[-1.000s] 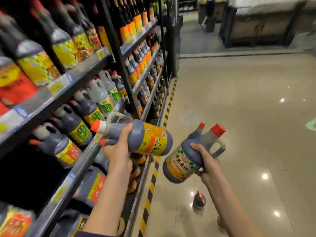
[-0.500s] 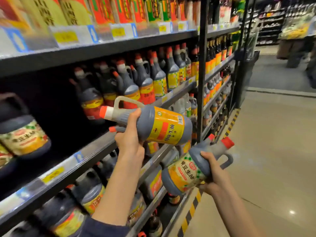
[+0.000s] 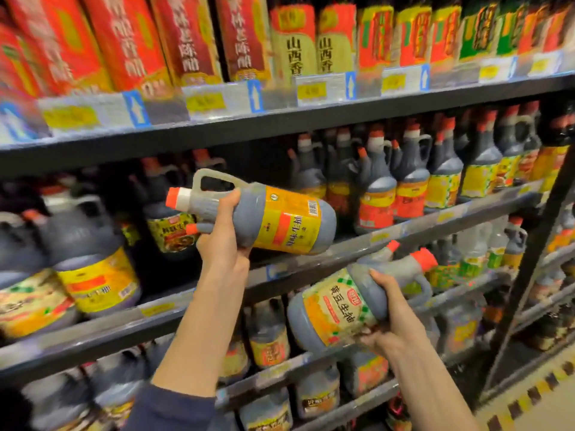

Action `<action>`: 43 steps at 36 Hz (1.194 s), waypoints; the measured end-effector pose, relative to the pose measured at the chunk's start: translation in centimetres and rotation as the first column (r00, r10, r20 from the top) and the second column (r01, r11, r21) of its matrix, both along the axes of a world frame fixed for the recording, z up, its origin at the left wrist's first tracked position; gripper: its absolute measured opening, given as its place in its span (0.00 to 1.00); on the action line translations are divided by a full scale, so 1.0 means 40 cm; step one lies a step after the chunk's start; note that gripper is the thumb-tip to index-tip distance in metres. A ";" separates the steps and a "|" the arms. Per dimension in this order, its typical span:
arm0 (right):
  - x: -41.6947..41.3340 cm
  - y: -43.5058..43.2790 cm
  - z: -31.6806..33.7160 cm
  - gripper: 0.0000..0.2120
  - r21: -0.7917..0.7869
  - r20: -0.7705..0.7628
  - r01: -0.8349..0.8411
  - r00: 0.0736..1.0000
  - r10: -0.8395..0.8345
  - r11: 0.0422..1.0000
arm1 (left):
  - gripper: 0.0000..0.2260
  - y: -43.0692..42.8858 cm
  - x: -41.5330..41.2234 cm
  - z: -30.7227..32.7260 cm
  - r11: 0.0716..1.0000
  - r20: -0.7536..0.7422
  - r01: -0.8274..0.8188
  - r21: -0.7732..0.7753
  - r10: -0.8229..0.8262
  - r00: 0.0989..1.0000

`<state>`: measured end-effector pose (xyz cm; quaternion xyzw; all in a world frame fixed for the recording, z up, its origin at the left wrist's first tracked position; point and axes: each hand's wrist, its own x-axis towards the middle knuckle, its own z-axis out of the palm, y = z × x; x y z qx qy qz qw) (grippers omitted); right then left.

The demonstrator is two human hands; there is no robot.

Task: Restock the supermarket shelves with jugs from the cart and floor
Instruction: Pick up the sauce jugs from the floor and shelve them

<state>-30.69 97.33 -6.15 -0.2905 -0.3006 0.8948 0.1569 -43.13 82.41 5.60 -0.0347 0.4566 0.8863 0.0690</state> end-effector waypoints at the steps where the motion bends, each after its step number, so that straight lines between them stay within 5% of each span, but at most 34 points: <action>1: -0.012 -0.003 0.006 0.11 -0.003 -0.014 -0.024 1.000 0.024 1.000 | 0.20 -0.017 -0.008 0.005 0.999 -0.005 -0.043 -0.007 0.043 0.999; 5: -0.049 -0.018 0.036 0.11 0.000 -0.023 -0.102 0.994 0.102 0.995 | 0.32 -0.077 -0.034 0.021 0.976 -0.003 -0.211 -0.047 0.211 0.977; 10: -0.080 -0.029 0.053 0.33 0.079 -0.009 -0.166 0.986 0.167 0.983 | 0.39 -0.131 -0.060 0.020 0.898 -0.038 -0.391 -0.202 0.392 0.919; 16: -0.104 -0.034 0.065 0.34 0.056 0.002 -0.200 0.980 0.200 0.978 | 0.39 -0.184 -0.076 0.026 0.852 -0.057 -0.453 -0.264 0.455 0.889; 18: -0.113 -0.040 0.069 0.32 0.056 -0.004 -0.211 0.977 0.212 0.976 | 0.40 -0.199 -0.084 0.022 0.836 -0.060 -0.463 -0.293 0.468 0.882; 22: -0.116 -0.058 0.096 0.10 0.041 -0.021 -0.230 0.973 0.231 0.972 | 0.39 -0.212 -0.098 0.012 0.756 -0.131 -0.505 -0.417 0.500 0.856; 33: -0.134 -0.084 0.158 0.09 -0.018 -0.093 -0.309 0.948 0.306 0.951 | 0.38 -0.249 -0.187 -0.002 0.631 -0.227 -0.456 -0.628 0.412 0.883; 36: -0.144 -0.084 0.163 0.09 -0.014 -0.103 -0.309 0.946 0.306 0.951 | 0.33 -0.241 -0.206 0.006 0.546 -0.264 -0.416 -0.727 0.337 0.904; 39: -0.155 -0.081 0.168 0.08 0.002 -0.106 -0.304 0.947 0.302 0.953 | 0.38 -0.225 -0.226 0.013 0.462 -0.300 -0.381 -0.801 0.241 0.923; 43: -0.167 -0.074 0.180 0.10 0.032 -0.115 -0.307 0.944 0.308 0.951 | 0.27 -0.209 -0.243 0.018 0.434 -0.333 -0.367 -0.823 0.155 0.930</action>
